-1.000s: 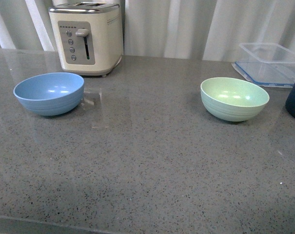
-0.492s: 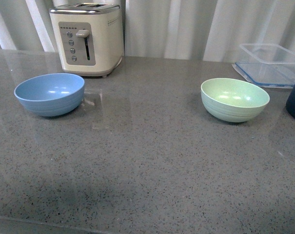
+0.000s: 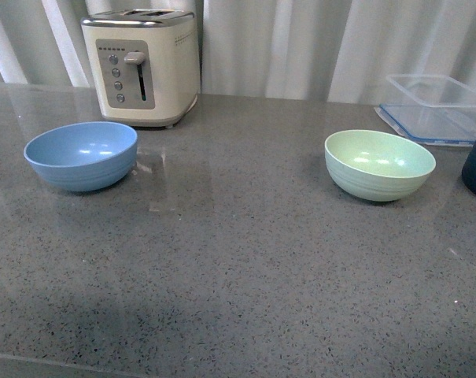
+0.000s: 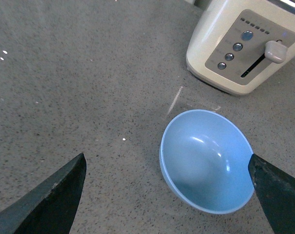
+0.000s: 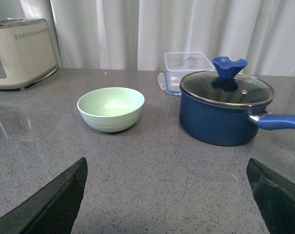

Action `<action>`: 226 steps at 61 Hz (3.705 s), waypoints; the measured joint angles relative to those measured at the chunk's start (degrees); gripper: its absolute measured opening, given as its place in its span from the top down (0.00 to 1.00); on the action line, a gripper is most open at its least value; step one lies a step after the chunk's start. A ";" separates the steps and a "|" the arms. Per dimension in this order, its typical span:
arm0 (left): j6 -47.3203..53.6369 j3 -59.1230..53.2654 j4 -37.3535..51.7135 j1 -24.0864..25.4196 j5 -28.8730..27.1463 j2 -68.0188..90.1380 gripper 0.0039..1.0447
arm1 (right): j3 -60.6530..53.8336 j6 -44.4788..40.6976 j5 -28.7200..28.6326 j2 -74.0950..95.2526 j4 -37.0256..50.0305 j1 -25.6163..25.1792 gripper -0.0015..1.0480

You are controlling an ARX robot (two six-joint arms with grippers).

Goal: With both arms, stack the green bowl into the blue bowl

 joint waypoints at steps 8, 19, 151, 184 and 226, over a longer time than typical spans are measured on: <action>-3.56 5.81 -3.98 0.15 3.02 6.78 0.06 | 0.00 0.00 0.00 0.00 -0.02 0.00 0.10; -6.08 12.50 -7.93 -0.04 2.36 14.97 0.06 | 0.00 0.00 0.00 0.00 0.00 0.00 0.10; -9.81 39.32 -16.90 -25.24 1.38 37.97 0.97 | 0.00 0.00 0.00 -0.02 -0.02 0.00 0.10; -10.01 43.04 -19.82 -27.02 -1.07 43.15 0.97 | 0.00 0.00 0.00 -0.02 0.00 0.00 0.10; -4.72 25.24 3.74 -25.94 3.26 16.50 0.04 | 0.00 0.00 0.00 -0.02 0.00 0.00 0.10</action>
